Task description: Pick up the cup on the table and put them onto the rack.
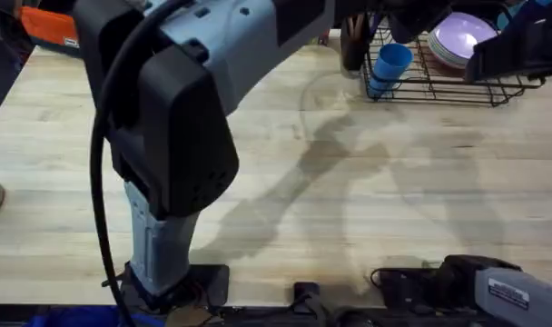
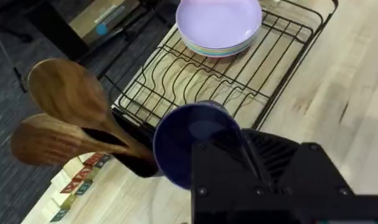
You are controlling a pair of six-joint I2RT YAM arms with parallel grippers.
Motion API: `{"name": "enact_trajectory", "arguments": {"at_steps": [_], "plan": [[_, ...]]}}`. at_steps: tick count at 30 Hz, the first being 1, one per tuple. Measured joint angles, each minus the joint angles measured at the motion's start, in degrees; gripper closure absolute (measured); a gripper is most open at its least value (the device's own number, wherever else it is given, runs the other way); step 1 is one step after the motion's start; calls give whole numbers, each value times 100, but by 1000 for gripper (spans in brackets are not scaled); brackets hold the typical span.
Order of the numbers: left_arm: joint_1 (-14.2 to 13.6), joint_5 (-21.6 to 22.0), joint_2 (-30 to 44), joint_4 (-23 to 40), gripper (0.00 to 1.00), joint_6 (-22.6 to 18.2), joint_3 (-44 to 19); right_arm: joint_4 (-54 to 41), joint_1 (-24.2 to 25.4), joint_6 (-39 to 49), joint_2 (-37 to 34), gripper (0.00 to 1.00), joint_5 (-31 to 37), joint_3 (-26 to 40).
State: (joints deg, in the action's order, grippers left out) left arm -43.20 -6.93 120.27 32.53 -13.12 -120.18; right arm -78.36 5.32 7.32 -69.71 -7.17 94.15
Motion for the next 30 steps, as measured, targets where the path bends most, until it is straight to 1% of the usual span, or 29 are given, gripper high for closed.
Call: {"name": "enact_trajectory", "arguments": {"at_steps": [7,16,30], "plan": [[-7,-92,39,21,961,-1,-2,-10,0,1,2,8,76,0],[-7,-96,318,32,960,-3,-9,-11,0,1,0,8,97,0],[-7,-96,328,246,960,-21,-9,-5,0,1,0,8,97,0]]}}
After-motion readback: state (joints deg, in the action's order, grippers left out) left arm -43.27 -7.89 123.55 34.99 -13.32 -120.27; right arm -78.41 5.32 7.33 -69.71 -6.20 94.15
